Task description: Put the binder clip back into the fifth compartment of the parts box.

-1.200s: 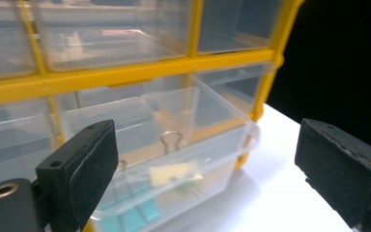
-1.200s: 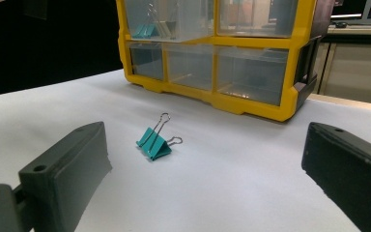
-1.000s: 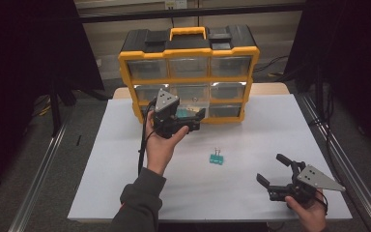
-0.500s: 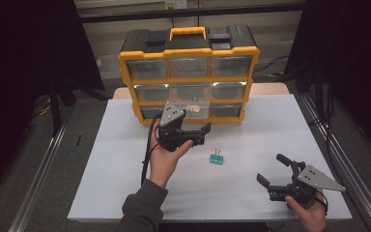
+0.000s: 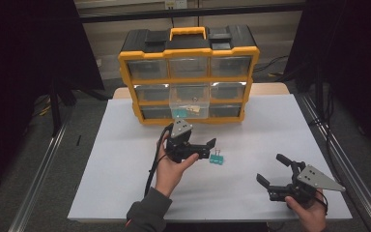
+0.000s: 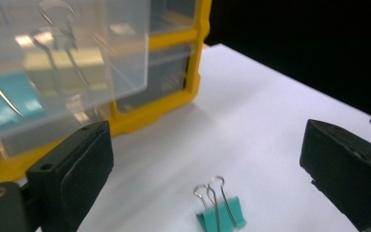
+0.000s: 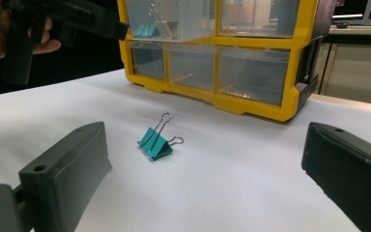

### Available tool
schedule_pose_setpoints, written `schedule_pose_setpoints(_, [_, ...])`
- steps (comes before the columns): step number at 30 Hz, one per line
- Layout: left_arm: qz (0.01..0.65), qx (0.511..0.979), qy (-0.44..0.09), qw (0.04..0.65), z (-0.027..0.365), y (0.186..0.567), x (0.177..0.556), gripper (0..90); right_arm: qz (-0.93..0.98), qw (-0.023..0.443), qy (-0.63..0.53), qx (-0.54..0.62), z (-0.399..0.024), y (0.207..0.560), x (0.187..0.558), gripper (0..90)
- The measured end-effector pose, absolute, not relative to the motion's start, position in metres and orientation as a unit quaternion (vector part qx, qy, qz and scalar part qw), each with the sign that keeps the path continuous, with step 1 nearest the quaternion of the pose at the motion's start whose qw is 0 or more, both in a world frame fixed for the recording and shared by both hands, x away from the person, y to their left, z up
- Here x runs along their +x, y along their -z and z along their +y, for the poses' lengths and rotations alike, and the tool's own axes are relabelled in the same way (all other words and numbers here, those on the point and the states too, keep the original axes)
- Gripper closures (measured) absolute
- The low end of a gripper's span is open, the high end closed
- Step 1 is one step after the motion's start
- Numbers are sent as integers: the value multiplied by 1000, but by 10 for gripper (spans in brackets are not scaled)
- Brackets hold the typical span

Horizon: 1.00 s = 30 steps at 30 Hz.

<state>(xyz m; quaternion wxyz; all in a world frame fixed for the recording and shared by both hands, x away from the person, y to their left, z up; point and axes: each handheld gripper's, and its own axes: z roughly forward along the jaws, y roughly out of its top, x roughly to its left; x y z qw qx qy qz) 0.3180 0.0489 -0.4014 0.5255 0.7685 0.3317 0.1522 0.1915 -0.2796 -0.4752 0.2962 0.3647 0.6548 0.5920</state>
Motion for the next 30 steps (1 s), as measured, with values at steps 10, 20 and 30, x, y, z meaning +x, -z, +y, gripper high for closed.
schedule_pose_setpoints(10, [337, 783, -135, 506, 40, 423, 316, 43, 655, 295, -593, 364, -279, 475, 191, 23])
schedule_pose_setpoints(20, [340, 806, -116, 471, 24, 442, 317, 38, 655, 296, -592, 365, -280, 475, 191, 23])
schedule_pose_setpoints(30, [336, 824, -106, 444, 11, 456, 317, 37, 654, 298, -592, 365, -280, 474, 191, 23])
